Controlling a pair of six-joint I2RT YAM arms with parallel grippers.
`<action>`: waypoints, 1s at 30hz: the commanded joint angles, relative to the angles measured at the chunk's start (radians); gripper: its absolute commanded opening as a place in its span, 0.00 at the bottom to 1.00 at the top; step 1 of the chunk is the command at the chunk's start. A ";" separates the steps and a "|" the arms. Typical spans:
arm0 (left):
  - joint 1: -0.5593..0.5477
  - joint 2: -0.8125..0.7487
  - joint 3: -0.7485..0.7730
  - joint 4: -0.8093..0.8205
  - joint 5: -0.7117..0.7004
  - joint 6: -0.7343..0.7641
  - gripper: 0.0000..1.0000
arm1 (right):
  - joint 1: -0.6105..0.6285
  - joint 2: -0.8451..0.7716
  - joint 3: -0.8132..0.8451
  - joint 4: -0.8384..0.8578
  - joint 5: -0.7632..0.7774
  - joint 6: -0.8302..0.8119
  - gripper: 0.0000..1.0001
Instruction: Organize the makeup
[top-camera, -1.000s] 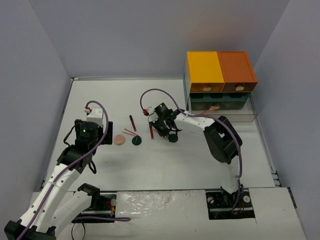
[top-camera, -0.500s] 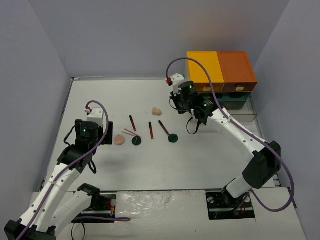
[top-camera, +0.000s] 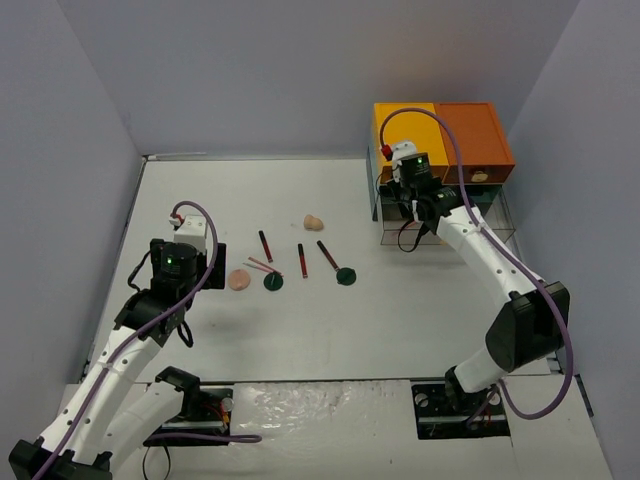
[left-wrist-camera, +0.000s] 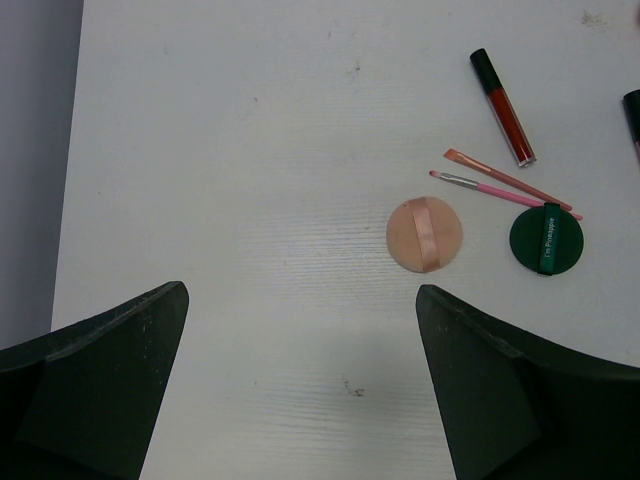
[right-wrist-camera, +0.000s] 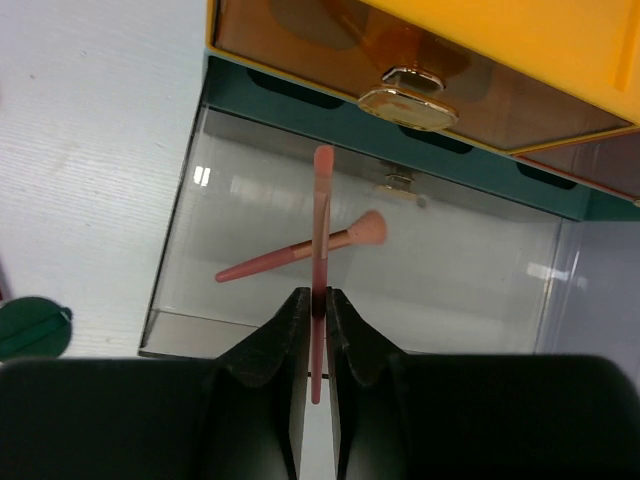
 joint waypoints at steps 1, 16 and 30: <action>0.001 0.006 0.032 0.048 -0.006 0.011 0.97 | -0.004 0.012 0.054 0.017 0.024 0.015 0.23; 0.001 0.007 0.033 0.049 -0.005 0.004 0.97 | 0.255 0.079 0.157 0.073 -0.273 0.095 0.42; 0.001 -0.054 0.030 0.025 -0.051 -0.059 0.97 | 0.536 0.543 0.399 0.198 -0.352 0.040 0.30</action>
